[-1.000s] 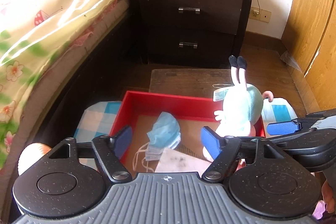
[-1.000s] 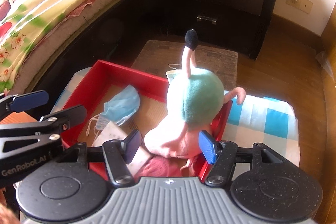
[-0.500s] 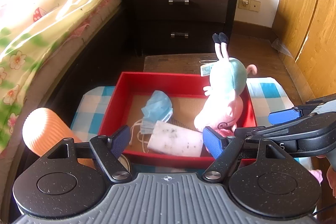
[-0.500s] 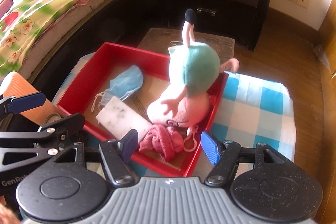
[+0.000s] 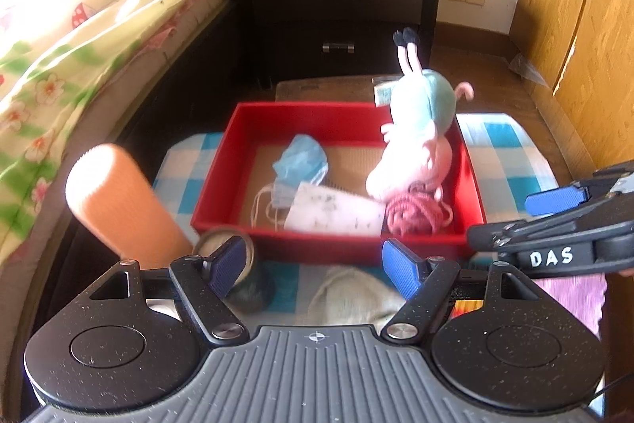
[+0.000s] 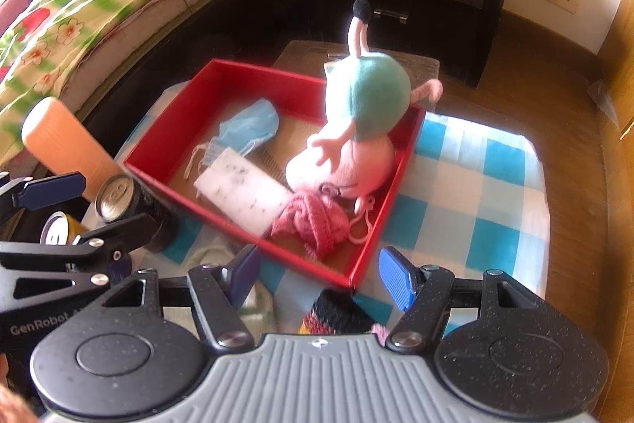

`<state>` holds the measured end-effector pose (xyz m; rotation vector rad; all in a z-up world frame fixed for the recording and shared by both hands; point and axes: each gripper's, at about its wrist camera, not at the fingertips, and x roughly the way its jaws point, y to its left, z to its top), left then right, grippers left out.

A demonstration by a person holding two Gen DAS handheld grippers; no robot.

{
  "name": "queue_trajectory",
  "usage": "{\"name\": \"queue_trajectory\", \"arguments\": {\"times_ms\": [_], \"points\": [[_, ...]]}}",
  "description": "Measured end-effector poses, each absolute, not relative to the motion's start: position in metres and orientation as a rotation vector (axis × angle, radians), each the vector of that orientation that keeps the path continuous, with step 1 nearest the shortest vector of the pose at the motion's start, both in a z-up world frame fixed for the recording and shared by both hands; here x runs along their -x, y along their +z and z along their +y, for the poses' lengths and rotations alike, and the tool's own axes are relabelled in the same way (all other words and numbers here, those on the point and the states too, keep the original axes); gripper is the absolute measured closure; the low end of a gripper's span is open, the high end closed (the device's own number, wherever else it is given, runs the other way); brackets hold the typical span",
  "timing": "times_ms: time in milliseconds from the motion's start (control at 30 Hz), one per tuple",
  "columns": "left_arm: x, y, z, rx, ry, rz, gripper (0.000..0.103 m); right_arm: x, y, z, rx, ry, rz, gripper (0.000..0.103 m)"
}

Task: Organize soft objects
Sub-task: 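Move left tool to a white foam block while right tool approaches the pink towel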

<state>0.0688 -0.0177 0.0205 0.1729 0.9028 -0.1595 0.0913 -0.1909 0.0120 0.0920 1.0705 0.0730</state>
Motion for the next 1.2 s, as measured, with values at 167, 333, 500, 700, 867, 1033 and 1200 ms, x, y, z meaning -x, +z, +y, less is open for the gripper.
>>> {"name": "queue_trajectory", "arguments": {"times_ms": [167, 333, 500, 700, 867, 1033, 1200], "points": [[-0.044, 0.010, -0.009, -0.174, -0.184, 0.938, 0.027, -0.070, 0.003, -0.194, -0.101, 0.069, 1.092, 0.059], [-0.025, -0.005, -0.004, -0.180, -0.197, 0.981, 0.026, -0.053, -0.001, -0.197, -0.106, 0.067, 1.110, 0.059], [-0.012, -0.020, 0.002, -0.181, -0.206, 1.019, 0.025, -0.040, -0.004, -0.197, -0.109, 0.068, 1.121, 0.058], [-0.005, -0.035, 0.010, -0.177, -0.244, 1.070, 0.025, -0.028, -0.011, -0.197, -0.116, 0.073, 1.138, 0.058], [-0.003, -0.060, 0.013, -0.192, -0.327, 1.155, 0.024, -0.020, -0.016, -0.205, -0.136, 0.068, 1.150, 0.058], [-0.006, -0.078, 0.023, -0.221, -0.428, 1.211, 0.024, -0.015, -0.018, -0.212, -0.148, 0.061, 1.157, 0.058], [-0.011, -0.091, 0.024, -0.291, -0.486, 1.242, 0.022, -0.015, -0.025, -0.216, -0.152, 0.048, 1.175, 0.058]]}}
